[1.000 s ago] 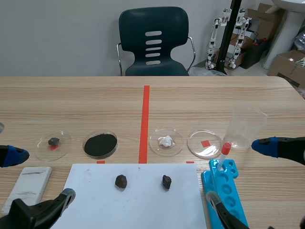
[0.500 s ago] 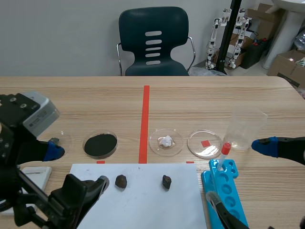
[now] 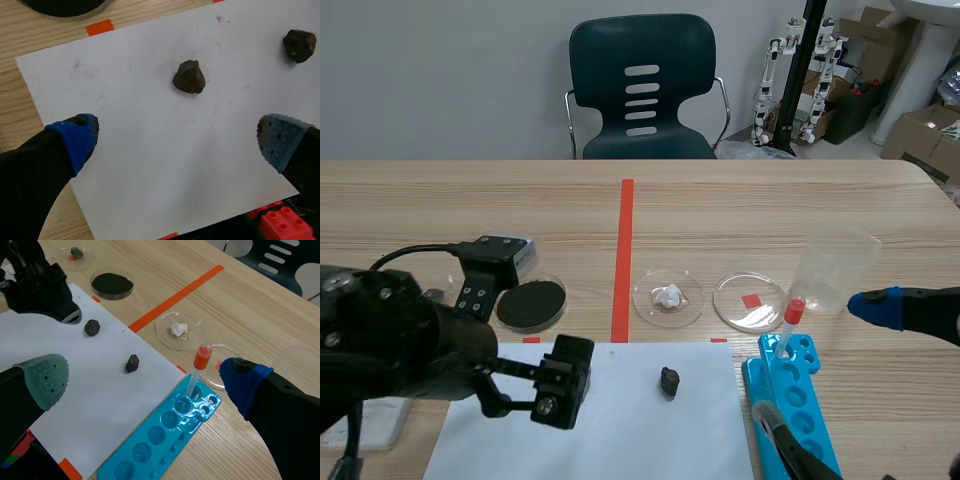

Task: Pick up the middle mineral with the left hand

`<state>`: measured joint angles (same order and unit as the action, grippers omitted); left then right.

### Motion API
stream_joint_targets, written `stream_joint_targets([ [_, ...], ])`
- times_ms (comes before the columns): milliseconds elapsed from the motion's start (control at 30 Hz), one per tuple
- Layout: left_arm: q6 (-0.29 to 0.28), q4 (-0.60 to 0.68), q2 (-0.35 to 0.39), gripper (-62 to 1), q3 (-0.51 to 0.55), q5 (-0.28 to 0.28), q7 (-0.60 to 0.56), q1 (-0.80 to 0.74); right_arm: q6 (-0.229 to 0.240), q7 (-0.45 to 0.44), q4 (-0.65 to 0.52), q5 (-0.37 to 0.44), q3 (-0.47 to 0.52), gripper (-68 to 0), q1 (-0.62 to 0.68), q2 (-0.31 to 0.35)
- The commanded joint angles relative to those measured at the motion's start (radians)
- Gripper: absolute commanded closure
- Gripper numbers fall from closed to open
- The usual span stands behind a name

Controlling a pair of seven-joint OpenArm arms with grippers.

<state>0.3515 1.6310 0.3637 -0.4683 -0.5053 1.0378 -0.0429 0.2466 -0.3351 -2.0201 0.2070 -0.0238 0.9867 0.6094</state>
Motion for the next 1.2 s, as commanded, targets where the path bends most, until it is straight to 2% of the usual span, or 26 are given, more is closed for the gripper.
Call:
stream_joint_targets([
  [0, 0.033, -0.002, -0.032, -62.3, 0.003, 0.031, 0.019, 0.018, -0.003, -0.012, -0.005, 0.007, 0.006, -63.8, -0.006, 0.0],
  [167, 0.143, -0.076, -0.125, -62.3, 0.003, 0.15, 0.103, 0.081, -0.003, -0.011, -0.005, 0.007, 0.006, -63.8, -0.006, 0.0],
  [300, 0.163, -0.114, -0.187, -62.3, 0.003, 0.24, 0.142, 0.119, -0.003, -0.012, -0.005, 0.007, 0.006, -63.8, -0.006, 0.0],
  [400, 0.187, -0.134, -0.22, -62.3, -0.007, 0.248, 0.146, 0.139, -0.003, -0.011, -0.005, 0.007, 0.006, -63.8, -0.006, 0.0],
  [633, 0.231, -0.207, -0.28, -62.3, -0.037, 0.318, 0.218, 0.191, -0.003, -0.012, -0.005, 0.007, 0.006, -63.8, -0.006, 0.0],
  [900, 0.238, -0.317, -0.321, -62.3, -0.037, 0.319, 0.246, 0.233, -0.003, -0.012, -0.005, 0.007, 0.006, -63.8, -0.006, 0.0],
  [1167, 0.241, -0.365, -0.341, -62.3, -0.036, 0.319, 0.234, 0.245, -0.003, -0.012, -0.005, 0.007, 0.006, -63.8, -0.006, 0.0],
])
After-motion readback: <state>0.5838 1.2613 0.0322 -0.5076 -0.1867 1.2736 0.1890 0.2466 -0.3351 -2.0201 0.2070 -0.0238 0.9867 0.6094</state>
